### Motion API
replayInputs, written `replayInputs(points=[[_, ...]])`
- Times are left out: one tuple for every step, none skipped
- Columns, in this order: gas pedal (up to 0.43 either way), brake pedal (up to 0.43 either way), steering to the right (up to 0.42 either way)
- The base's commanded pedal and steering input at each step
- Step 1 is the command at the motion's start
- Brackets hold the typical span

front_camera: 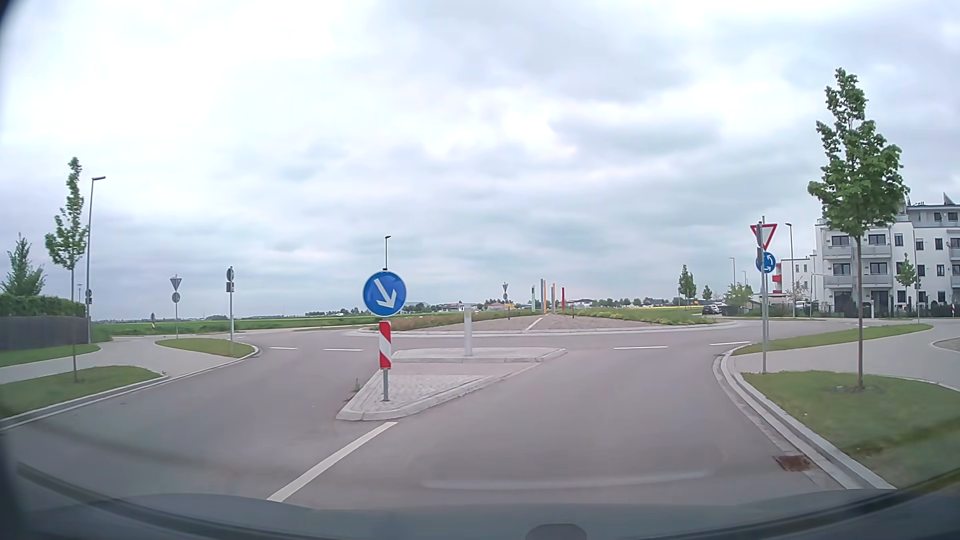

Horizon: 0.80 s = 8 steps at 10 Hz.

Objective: Follow the waypoints while adhering to traffic rules and regulations

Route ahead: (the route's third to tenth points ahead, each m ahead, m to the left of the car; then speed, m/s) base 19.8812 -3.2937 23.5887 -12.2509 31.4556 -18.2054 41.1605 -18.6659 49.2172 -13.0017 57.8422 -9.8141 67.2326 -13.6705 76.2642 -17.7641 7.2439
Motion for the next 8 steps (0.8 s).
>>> replayInputs(points=[[0.059,0.0,0.084],[0.059,0.0,0.089],[0.059,0.0,0.092],[0.059,0.0,0.097],[0.059,0.0,0.102],[0.059,0.0,0.105],[0.059,0.0,0.111],[0.059,0.0,0.118]])
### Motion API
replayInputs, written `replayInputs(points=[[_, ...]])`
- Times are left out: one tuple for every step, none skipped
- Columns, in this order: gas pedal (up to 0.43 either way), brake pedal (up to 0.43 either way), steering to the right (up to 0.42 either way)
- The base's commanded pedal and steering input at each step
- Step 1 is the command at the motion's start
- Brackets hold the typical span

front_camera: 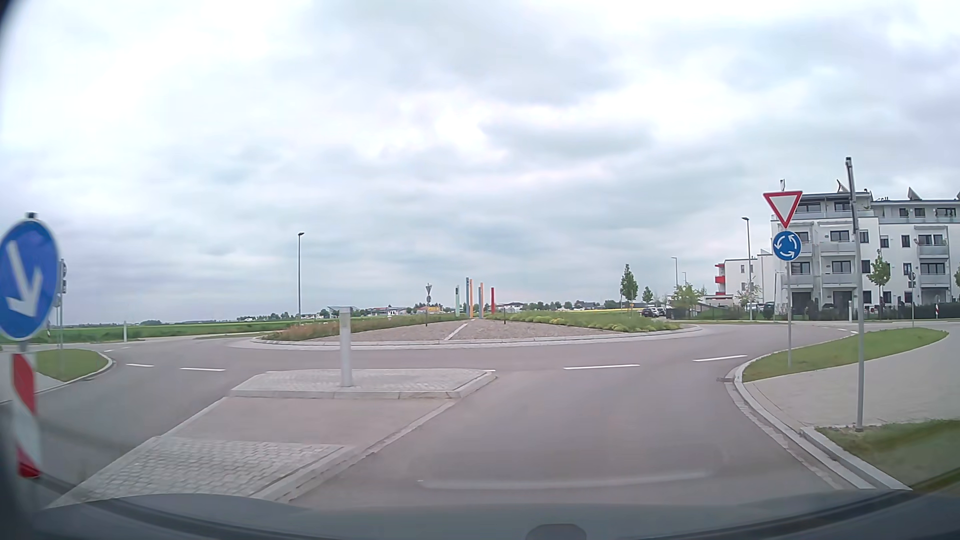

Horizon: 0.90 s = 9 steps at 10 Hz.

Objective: Follow the waypoints while adhering to traffic rules and regulations

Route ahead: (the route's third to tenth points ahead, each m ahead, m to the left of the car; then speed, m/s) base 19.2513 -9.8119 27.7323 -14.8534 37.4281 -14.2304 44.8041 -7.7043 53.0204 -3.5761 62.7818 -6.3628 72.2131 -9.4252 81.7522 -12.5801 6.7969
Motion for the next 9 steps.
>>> replayInputs(points=[[0.059,0.0,0.127],[0.059,0.0,0.135],[0.067,0.0,0.145],[0.079,0.0,0.155],[0.079,0.0,0.161],[0.087,0.0,0.166],[0.087,0.0,0.161],[0.087,0.0,0.153],[0.098,0.0,0.151]])
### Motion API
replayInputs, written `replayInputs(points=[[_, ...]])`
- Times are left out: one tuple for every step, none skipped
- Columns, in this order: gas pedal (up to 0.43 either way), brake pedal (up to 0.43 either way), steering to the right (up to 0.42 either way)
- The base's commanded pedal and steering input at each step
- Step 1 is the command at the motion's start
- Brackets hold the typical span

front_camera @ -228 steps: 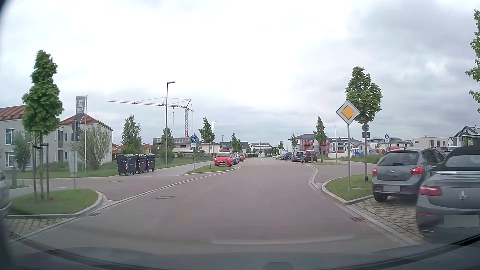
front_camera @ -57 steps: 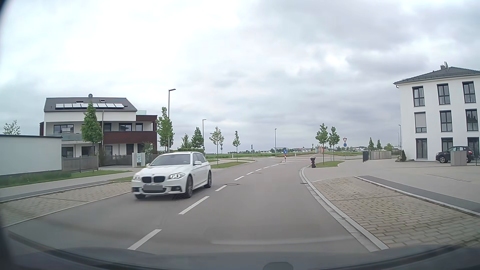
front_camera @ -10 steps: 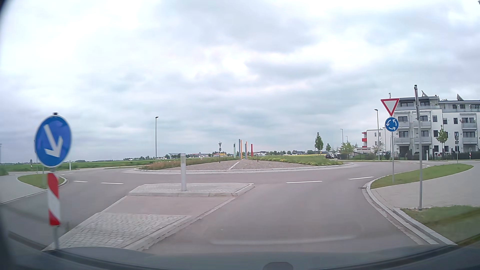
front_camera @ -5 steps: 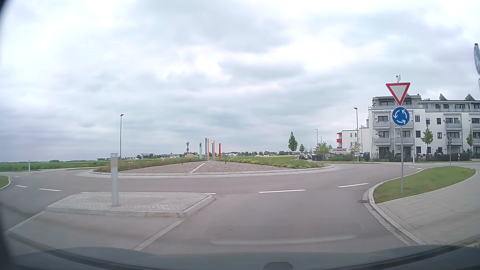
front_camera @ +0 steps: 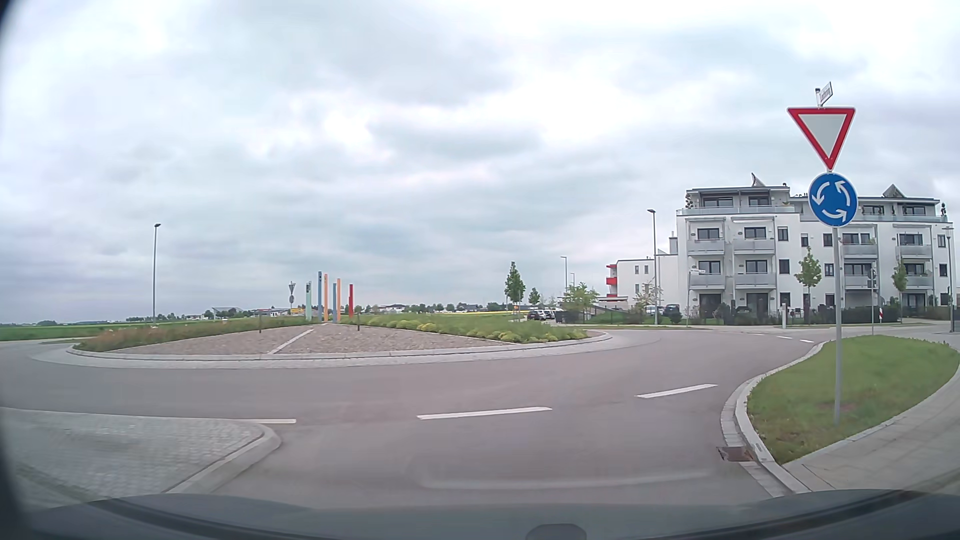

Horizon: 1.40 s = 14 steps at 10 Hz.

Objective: Follow the waypoints while adhering to traffic rules and regulations

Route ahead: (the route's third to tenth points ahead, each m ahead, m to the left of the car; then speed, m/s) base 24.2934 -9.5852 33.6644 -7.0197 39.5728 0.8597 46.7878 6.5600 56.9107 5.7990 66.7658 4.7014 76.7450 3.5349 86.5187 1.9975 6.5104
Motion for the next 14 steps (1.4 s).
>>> replayInputs(points=[[0.11,0.0,0.151],[0.118,0.0,0.152],[0.118,0.0,0.153],[0.13,0.0,0.154],[0.13,0.0,0.157],[0.13,0.0,0.159],[0.13,0.0,0.16],[0.13,0.0,0.16],[0.13,0.0,0.16],[0.13,0.0,0.16],[0.138,0.0,0.16],[0.138,0.0,0.159],[0.138,0.0,0.154],[0.15,0.0,0.148]])
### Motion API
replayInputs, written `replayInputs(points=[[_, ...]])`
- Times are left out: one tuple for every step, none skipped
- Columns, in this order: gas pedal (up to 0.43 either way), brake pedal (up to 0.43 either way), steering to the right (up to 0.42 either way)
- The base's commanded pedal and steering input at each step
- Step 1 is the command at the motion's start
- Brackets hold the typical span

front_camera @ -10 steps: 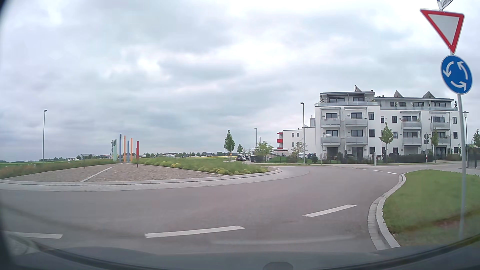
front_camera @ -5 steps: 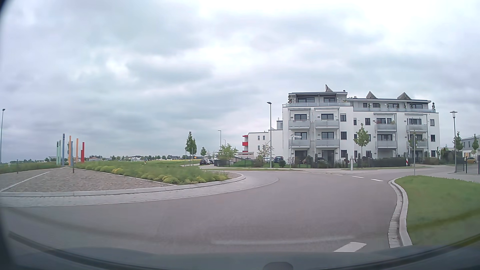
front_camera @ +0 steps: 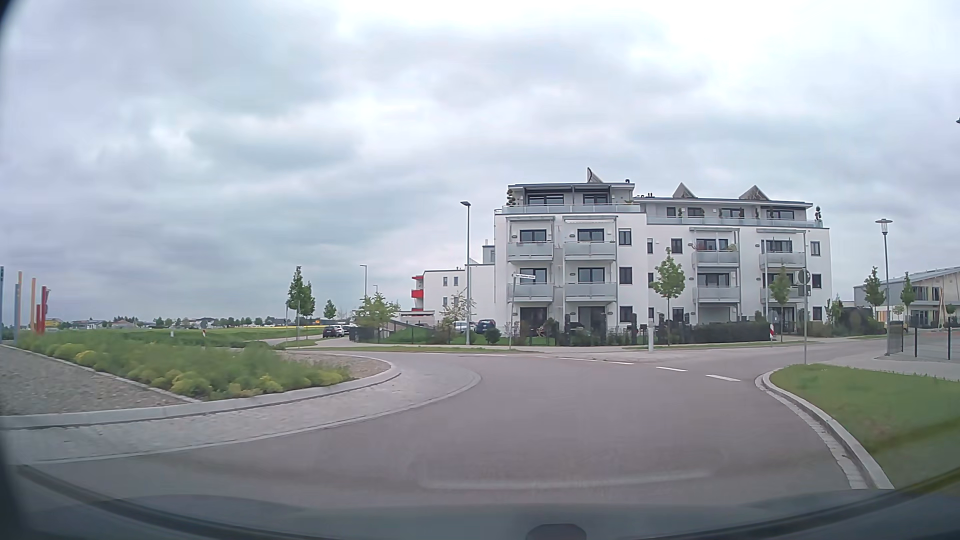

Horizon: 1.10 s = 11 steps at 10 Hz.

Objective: Follow the waypoints while adhering to traffic rules and regulations

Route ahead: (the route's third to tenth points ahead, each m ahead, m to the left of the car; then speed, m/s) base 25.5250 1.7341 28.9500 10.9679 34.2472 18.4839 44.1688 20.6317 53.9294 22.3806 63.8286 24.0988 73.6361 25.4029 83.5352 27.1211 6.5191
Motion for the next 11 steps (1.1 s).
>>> replayInputs(points=[[0.15,0.0,0.138],[0.15,0.0,0.124],[0.15,0.0,0.108],[0.15,0.0,0.091],[0.15,0.0,0.072],[0.15,0.0,0.063],[0.15,0.0,0.055],[0.15,0.0,0.031],[0.15,0.0,0.005],[0.15,0.0,-0.023],[0.15,0.0,-0.05]])
